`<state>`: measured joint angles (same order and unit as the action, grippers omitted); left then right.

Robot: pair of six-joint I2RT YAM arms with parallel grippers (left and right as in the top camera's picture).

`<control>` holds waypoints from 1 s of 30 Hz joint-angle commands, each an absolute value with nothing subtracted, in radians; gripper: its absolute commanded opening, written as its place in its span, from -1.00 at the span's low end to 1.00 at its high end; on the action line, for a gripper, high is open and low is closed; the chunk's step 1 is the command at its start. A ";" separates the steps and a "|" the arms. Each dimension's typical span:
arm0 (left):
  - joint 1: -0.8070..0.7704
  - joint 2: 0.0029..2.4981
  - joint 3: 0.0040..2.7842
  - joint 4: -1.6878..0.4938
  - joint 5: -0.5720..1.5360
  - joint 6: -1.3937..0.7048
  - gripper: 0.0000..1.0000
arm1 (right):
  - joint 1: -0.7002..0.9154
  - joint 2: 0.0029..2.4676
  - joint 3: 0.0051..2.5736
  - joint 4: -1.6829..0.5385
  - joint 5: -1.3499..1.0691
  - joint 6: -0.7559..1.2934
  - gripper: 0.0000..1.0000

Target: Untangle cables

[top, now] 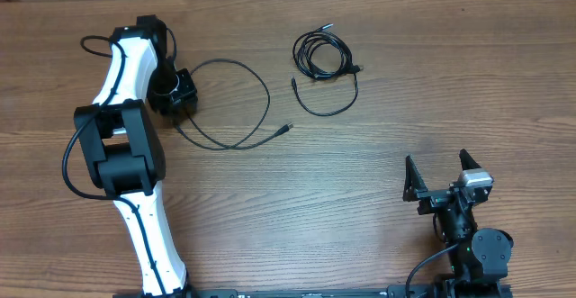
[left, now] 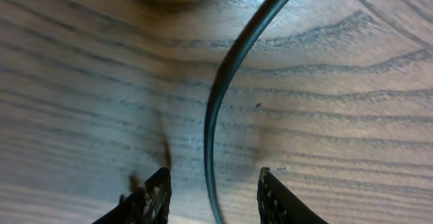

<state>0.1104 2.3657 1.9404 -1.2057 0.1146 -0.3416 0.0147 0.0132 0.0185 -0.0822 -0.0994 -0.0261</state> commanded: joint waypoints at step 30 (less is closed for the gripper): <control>0.097 2.349 1.800 -1.171 -0.011 -0.363 -0.92 | 0.013 0.011 0.009 -0.077 -0.094 -0.031 1.00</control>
